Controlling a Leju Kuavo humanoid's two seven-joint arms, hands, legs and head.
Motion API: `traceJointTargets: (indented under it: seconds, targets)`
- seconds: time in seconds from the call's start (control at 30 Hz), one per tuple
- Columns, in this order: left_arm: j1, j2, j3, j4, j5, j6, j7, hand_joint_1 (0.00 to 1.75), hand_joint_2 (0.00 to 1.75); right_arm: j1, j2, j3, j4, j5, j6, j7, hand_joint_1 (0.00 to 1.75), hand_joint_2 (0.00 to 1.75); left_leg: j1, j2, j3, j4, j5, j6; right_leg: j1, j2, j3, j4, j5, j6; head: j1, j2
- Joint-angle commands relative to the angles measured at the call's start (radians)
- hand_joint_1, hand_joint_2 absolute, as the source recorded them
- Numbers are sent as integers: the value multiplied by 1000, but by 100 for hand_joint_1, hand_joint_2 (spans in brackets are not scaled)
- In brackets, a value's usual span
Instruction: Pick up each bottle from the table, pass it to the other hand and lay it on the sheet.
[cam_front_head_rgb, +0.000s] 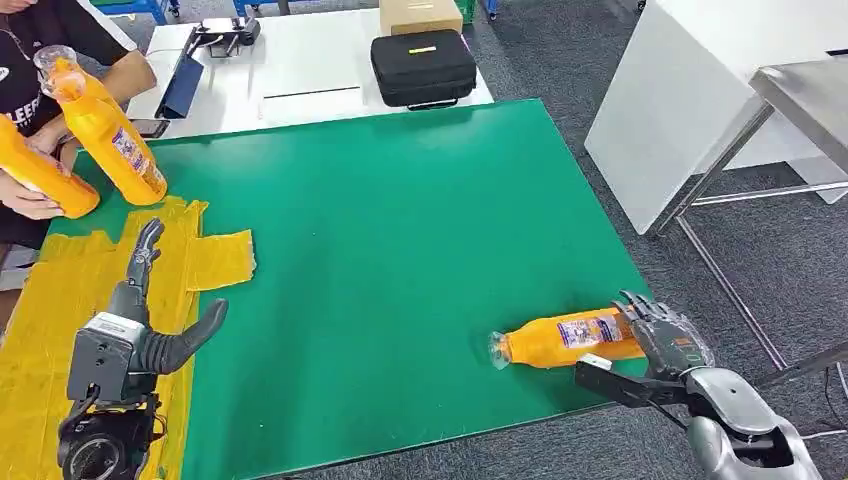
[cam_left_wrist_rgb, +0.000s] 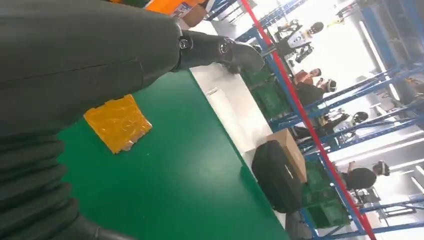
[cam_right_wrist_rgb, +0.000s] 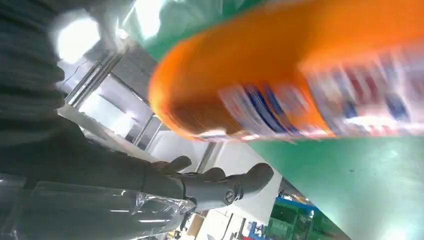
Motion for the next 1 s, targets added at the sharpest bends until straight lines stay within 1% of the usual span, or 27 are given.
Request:
traceJointTargets:
  seconds: [0.03,0.1,0.13,0.17,0.2,0.23,0.27,0.3,0.33,0.37,0.4,0.43,0.47,0.5,0.53,0.57,0.6,0.63,0.67,0.77,0.8,0.83,0.87,0.93,0.97,1.0]
  targets:
    - [-9,-20,-8,61,-7,9,8,0,175,-20,32,55,-103,8,-10,-11,0,175,0,1,9,-2,-3,-2,0,6,9,-2,-3,-3,0,0]
    - [-11,-21,-6,63,-8,11,8,0,175,-15,21,63,-125,16,-7,-7,0,175,0,1,3,-1,-1,-1,0,3,2,-1,-1,-1,0,0]
    - [-12,-21,-4,64,-8,12,8,0,175,-14,16,66,-131,19,-7,-5,0,175,0,1,5,-1,-2,-1,0,4,5,-1,-2,-2,0,0]
    - [-13,-20,-3,65,-8,12,8,0,175,-16,12,70,-134,22,-6,-3,0,175,0,0,2,-1,0,-1,-1,2,2,-1,-1,0,0,0]
    - [-13,-19,-2,66,-8,13,8,0,175,-18,12,71,-135,23,-6,-3,0,175,0,0,5,-1,-2,-1,-1,3,5,-1,-3,0,0,0]
    - [-12,-17,0,67,-8,13,8,0,175,-21,12,73,-136,23,-5,-4,0,175,0,0,3,-1,-1,-1,0,2,3,-1,-1,0,0,0]
    - [-11,-17,0,68,-8,14,8,0,175,-24,10,78,-135,24,-1,-3,0,175,0,0,6,-1,-2,-1,-1,4,6,-2,-3,-1,0,0]
    - [-11,-17,0,70,-8,15,8,0,175,-23,6,81,-134,25,8,2,0,175,0,1,4,-1,-1,-1,0,4,4,-2,-2,0,0,0]
    - [-12,-17,0,71,-8,16,8,0,175,-22,3,80,-130,26,15,8,0,175,0,1,6,-1,-2,-1,0,4,6,-2,-2,0,0,0]
    - [-12,-16,-1,72,-8,16,8,0,175,-20,-1,78,-120,25,32,16,0,175,0,1,3,-1,-1,-1,0,3,3,-1,-1,0,0,0]
    - [-14,-15,-4,73,-8,17,8,0,175,-20,-8,79,-109,19,45,19,0,175,0,0,6,-2,-2,-1,-1,4,7,-2,-3,-1,0,0]
    - [-16,-14,-7,74,-8,18,9,0,175,-21,-12,78,-95,9,58,20,0,175,0,0,4,-1,-1,-1,0,3,5,-2,-2,0,0,0]
    - [-19,-12,-10,79,-4,17,10,0,175,-24,-25,83,-68,2,72,22,0,175,0,0,7,-2,-2,-1,0,3,7,-2,-3,-1,0,0]
    - [-22,-13,-13,83,-3,16,11,0,175,-28,-32,87,-46,-3,79,23,0,175,0,0,4,-1,-1,-1,0,2,5,-2,-2,0,0,0]
    - [-24,-13,-16,88,-2,15,12,0,175,-30,-36,89,-24,-3,80,24,0,175,0,0,7,-2,-2,-1,0,3,8,-3,-3,-1,0,0]
    - [-28,-12,-21,94,-1,14,13,0,175,-37,-37,95,3,-4,80,22,0,175,0,0,4,-2,-1,-1,0,2,5,-2,-2,0,0,0]
    - [-28,-12,-22,96,0,14,13,0,175,-39,-36,95,10,-5,79,23,0,175,0,0,7,-2,-2,-1,0,3,8,-3,-2,0,0,0]
    - [-28,-12,-22,96,0,14,13,0,175,-39,-36,95,10,-5,79,23,0,175,1,0,5,-2,-1,-1,0,2,6,-3,-1,0,0,0]
    - [-28,-12,-22,96,0,14,13,0,175,-39,-36,95,10,-5,79,23,0,175,1,-1,7,-2,-2,-1,0,3,9,-4,-2,0,0,0]
    - [-29,-8,-26,98,1,14,14,0,175,-48,-28,101,22,-7,84,28,0,175,0,0,4,-2,-1,-1,0,2,5,-3,-1,0,0,0]
    - [-30,-7,-27,101,3,14,16,0,175,-59,-22,107,40,-5,88,33,0,175,1,0,8,-2,-2,-2,0,4,9,-3,-2,-1,0,0]
    - [-30,-7,-27,102,5,14,18,0,175,-67,-21,112,53,-2,90,35,0,175,0,0,4,-1,-1,-1,0,2,5,-2,-1,0,0,0]
    - [-31,-8,-27,105,7,15,20,0,175,-79,-20,119,72,5,90,40,0,175,1,0,3,-1,-1,-1,0,3,4,-2,-1,0,0,0]
    - [-30,-11,-28,107,9,15,23,0,175,-98,-18,127,101,13,87,45,0,175,1,0,9,-3,-2,-2,0,4,9,-4,-2,-1,0,0]
    - [-31,-12,-28,107,10,14,25,0,175,-106,-17,130,113,17,83,47,0,175,1,0,5,-2,-1,-1,0,3,6,-3,-1,0,0,0]
    - [-32,-14,-30,111,12,14,27,0,175,-130,-12,137,153,24,80,49,0,175,1,1,7,-2,-2,-1,0,5,8,-4,-2,-1,0,0]
